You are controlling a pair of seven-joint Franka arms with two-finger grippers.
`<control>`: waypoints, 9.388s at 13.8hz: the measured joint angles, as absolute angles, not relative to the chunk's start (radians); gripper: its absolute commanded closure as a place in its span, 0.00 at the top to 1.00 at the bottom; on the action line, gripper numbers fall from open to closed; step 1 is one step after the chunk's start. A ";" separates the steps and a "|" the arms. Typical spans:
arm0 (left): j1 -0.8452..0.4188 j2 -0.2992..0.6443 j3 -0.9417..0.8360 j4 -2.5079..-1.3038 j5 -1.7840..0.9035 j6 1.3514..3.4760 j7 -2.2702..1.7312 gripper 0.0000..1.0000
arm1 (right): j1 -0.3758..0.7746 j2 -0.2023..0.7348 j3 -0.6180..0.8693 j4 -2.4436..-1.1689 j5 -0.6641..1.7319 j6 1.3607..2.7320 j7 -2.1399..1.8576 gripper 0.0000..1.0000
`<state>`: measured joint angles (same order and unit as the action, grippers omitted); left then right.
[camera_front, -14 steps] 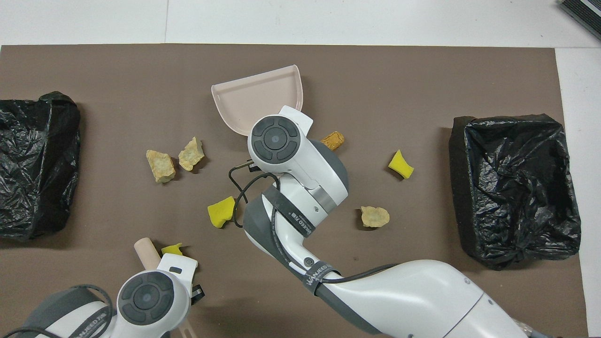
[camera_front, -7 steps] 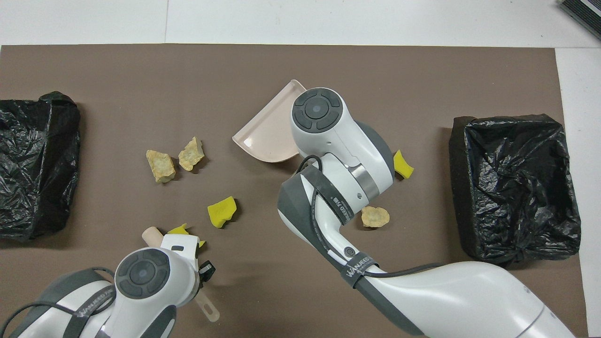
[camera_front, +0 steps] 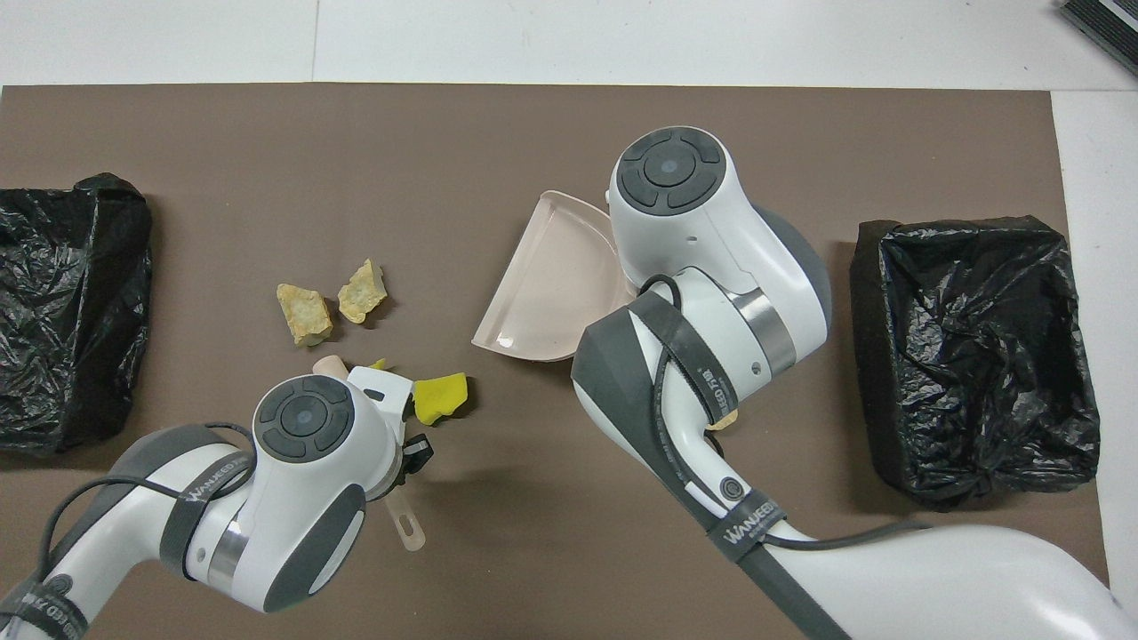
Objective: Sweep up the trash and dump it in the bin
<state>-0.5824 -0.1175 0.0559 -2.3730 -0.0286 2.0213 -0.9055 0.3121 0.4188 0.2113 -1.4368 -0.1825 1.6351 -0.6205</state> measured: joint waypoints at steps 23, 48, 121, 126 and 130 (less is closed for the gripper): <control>-0.722 -0.118 0.033 -2.355 -0.063 2.127 -0.402 0.00 | 0.376 0.396 0.215 -1.684 -0.341 1.827 -0.969 0.00; -0.094 0.230 0.061 -1.907 0.180 1.997 0.203 0.00 | 0.432 0.413 0.215 -1.607 -0.377 1.810 -0.715 0.00; -0.798 -0.221 -0.213 -2.521 -0.210 2.145 -0.843 0.00 | 0.142 0.215 0.211 -1.610 -0.337 1.762 -1.172 0.00; -0.799 -0.182 -0.213 -2.517 -0.210 2.182 -0.843 0.56 | -0.040 0.152 0.209 -1.600 -0.293 1.739 -1.372 0.00; -0.790 -0.153 -0.201 -2.509 -0.210 2.195 -0.840 1.00 | -0.178 0.133 0.208 -1.599 -0.273 1.700 -1.491 0.00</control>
<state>-0.7895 -0.1530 -0.2013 -2.5089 -0.2099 2.1946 -0.8396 -0.1780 0.1329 0.2079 -1.5990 -0.2732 1.7002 -1.4908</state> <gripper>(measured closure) 0.313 0.674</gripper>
